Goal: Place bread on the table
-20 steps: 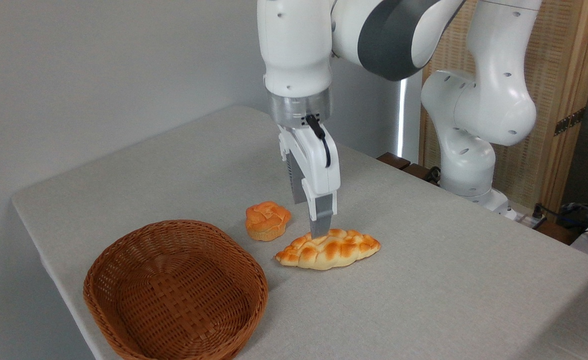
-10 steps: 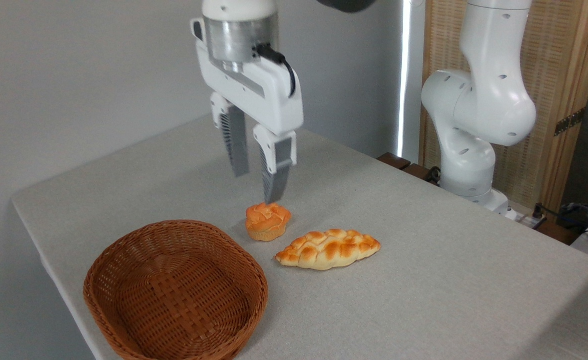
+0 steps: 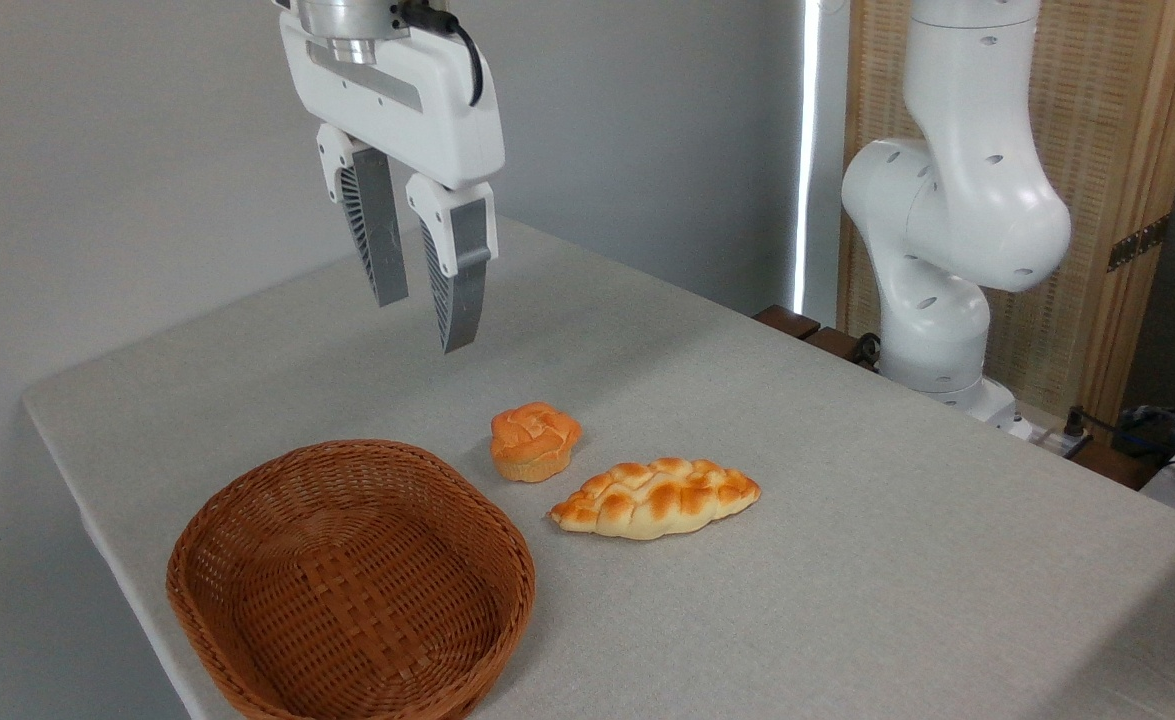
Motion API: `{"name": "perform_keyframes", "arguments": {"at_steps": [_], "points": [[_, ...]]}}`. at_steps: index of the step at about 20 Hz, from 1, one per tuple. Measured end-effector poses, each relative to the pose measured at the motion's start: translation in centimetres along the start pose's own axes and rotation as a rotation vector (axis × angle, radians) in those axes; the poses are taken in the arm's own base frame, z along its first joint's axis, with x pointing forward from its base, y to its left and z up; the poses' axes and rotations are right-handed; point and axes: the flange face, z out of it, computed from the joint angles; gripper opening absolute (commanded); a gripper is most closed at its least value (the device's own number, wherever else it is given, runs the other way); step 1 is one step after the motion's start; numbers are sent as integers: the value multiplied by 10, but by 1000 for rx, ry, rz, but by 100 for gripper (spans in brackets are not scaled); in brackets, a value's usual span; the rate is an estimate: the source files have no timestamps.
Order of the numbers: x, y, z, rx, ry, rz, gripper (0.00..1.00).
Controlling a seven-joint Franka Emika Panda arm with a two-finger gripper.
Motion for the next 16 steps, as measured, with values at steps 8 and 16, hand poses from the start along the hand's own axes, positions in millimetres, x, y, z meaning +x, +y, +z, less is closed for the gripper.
{"name": "perform_keyframes", "arguments": {"at_steps": [8, 16], "points": [[13, 14, 4, -19, -23, 33, 100], [6, 16, 8, -1, -106, 42, 100]]}}
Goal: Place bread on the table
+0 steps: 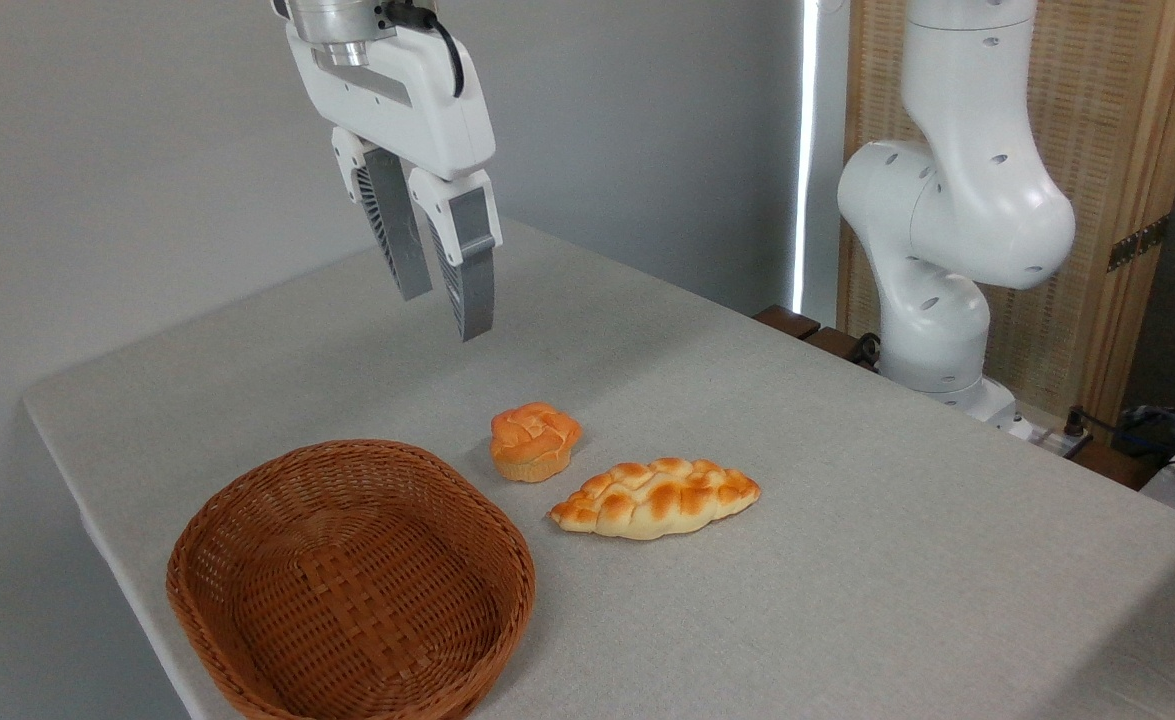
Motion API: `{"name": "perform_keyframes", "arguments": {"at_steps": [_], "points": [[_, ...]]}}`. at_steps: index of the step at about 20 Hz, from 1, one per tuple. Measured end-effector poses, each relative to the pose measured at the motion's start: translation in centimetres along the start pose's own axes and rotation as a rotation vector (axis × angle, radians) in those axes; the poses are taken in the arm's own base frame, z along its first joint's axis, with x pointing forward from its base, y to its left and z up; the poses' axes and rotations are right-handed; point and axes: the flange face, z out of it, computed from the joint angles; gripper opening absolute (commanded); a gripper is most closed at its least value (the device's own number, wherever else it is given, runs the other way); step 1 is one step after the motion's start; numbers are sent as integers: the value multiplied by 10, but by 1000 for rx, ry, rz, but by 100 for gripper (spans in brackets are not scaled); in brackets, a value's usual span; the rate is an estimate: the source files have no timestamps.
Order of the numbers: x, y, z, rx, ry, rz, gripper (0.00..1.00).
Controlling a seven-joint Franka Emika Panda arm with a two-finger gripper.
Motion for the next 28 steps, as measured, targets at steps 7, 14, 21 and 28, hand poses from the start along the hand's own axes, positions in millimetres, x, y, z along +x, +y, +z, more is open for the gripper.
{"name": "perform_keyframes", "arguments": {"at_steps": [7, 14, 21, 28], "points": [[-3, -3, 0, 20, -19, -3, 100], [-5, -6, 0, 18, -17, -11, 100], [-19, -22, -5, -13, 25, -56, 100], [-20, -24, -6, -12, 26, -60, 100]]}}
